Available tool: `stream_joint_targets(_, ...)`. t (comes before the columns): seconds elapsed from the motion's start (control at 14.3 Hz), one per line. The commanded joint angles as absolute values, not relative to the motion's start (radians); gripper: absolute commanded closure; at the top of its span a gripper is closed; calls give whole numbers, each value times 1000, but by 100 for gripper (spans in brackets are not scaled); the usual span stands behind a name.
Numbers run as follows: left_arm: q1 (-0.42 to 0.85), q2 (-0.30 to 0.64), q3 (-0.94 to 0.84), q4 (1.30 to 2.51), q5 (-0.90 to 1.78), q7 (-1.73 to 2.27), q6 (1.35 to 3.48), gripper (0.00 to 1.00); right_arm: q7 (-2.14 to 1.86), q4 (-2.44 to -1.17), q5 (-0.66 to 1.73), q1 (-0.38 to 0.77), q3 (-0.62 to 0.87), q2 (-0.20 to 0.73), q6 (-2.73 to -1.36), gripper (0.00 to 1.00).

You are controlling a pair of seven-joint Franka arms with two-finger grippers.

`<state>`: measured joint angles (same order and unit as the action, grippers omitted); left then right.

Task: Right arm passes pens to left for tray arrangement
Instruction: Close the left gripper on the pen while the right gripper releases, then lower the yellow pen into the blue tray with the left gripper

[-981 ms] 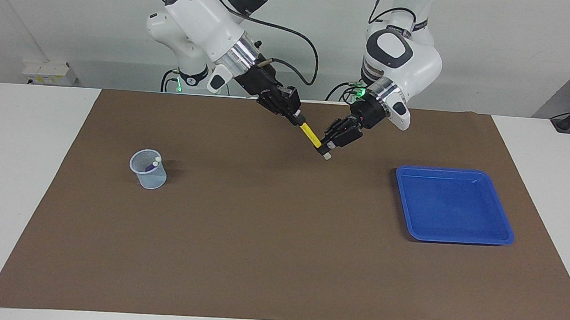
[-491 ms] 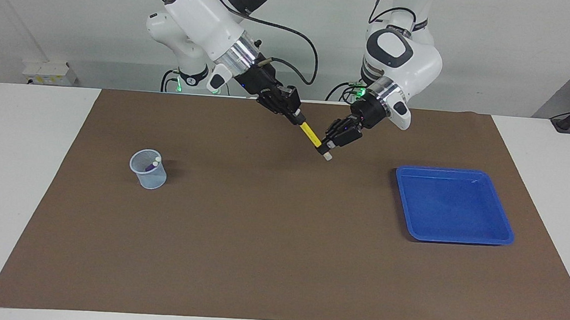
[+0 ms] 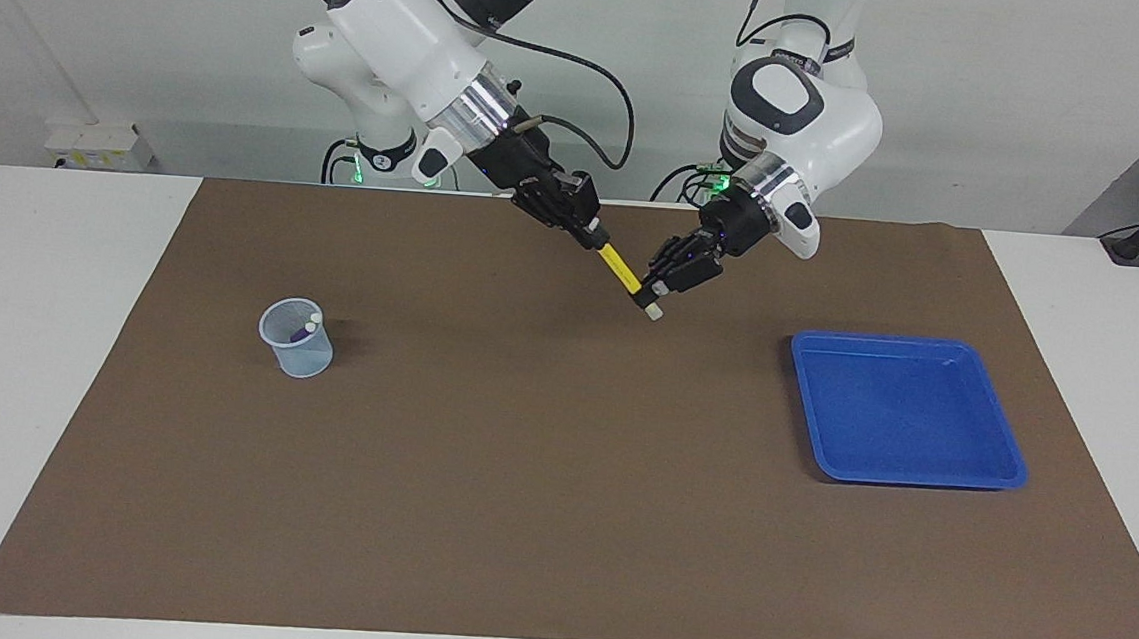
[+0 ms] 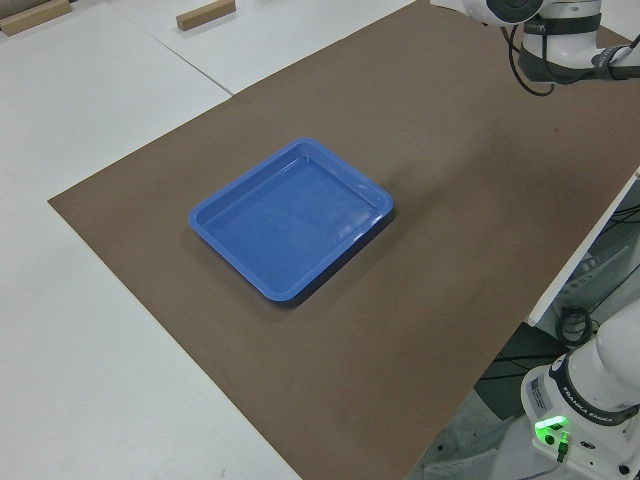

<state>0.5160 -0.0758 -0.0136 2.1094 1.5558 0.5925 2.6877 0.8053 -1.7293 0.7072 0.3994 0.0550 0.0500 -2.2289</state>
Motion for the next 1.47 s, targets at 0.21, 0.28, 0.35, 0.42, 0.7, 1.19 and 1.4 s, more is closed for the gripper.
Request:
stream_joint_targets(0.21, 538, -98, -2, 2115, 1563, 595, 2692, 100, 801, -1747, 668, 385, 51, 37, -2194, 0)
stream_joint_targets(0.28, 537, -98, -2, 2115, 1557, 594, 2692, 100, 790, -1741, 616, 368, 51, 38, -2171, 0)
stream_joint_targets(0.35, 535, -98, -2, 2115, 1543, 592, 2689, 100, 763, -1732, 568, 350, 52, 41, -2148, 0)
stream_joint_targets(0.42, 531, -98, -2, 2115, 1531, 591, 2686, 100, 712, -1726, 530, 332, 52, 43, -2119, 0)
stream_joint_targets(0.7, 514, -100, 5, 2120, 1380, 583, 2614, 100, 530, -1739, 450, 233, 49, 35, -2034, 0)
stream_joint_targets(1.19, 287, -92, 5, 2033, 809, 534, 2140, 100, 225, -1881, 155, 141, 49, -3, -2023, 0)
stream_joint_targets(1.4, 247, -94, 9, 2028, 665, 421, 2057, 100, 92, -1931, 86, 71, 49, 20, -2063, 0)
